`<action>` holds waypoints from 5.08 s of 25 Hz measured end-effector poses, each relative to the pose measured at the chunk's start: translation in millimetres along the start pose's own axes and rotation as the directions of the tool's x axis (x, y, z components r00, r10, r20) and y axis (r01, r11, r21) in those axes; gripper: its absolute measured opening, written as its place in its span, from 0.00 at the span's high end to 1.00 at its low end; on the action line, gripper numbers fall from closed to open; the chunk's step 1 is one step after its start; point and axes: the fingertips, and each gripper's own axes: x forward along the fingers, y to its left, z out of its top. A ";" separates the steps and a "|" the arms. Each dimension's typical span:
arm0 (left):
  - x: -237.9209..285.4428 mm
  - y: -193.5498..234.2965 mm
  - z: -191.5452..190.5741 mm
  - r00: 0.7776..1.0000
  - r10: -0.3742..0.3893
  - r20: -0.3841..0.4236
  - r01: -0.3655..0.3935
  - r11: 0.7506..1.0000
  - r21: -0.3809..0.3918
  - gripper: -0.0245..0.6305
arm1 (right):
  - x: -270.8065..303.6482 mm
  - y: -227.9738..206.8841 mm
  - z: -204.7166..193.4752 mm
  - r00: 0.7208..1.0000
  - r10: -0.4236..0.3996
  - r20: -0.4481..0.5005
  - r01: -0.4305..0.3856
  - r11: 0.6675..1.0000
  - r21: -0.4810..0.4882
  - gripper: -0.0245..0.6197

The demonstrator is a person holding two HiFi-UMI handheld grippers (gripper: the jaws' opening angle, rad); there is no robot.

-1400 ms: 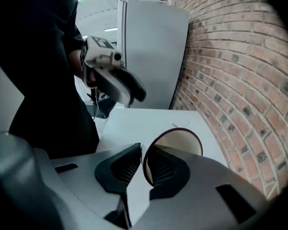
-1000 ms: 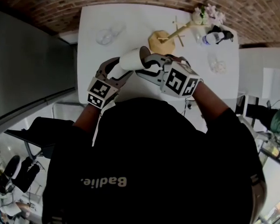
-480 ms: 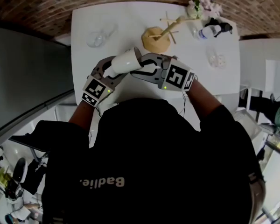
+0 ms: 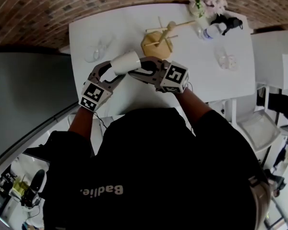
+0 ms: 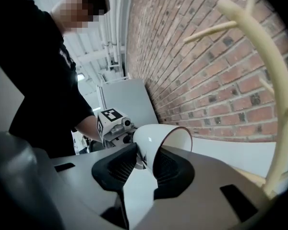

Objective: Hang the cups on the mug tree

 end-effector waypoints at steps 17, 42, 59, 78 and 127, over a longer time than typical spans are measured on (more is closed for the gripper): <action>66.8 23.0 1.3 0.983 -0.006 -0.186 0.013 0.999 0.037 0.61 | -34.9 -74.2 -31.6 0.971 -0.054 0.233 -0.018 0.955 0.296 0.75; 102.7 17.1 1.9 0.949 0.081 -0.305 -0.068 0.996 0.052 0.67 | -73.8 -120.5 -65.3 0.931 -0.133 0.339 -0.087 0.823 0.562 0.66; 121.1 5.2 -22.3 0.957 0.064 -0.281 -0.063 0.998 0.015 0.68 | -79.2 -124.9 -76.5 0.968 -0.079 0.240 -0.085 0.792 0.605 0.63; 131.1 -2.2 -28.2 0.969 0.037 -0.243 -0.046 0.998 -0.031 0.61 | -100.0 -130.3 -76.5 0.971 -0.183 0.154 0.060 0.811 0.582 0.62; -130.0 -85.0 90.8 0.944 0.066 0.324 0.005 0.977 -0.212 0.89 | -44.8 111.0 67.3 0.948 -0.309 0.075 0.306 0.951 0.049 0.85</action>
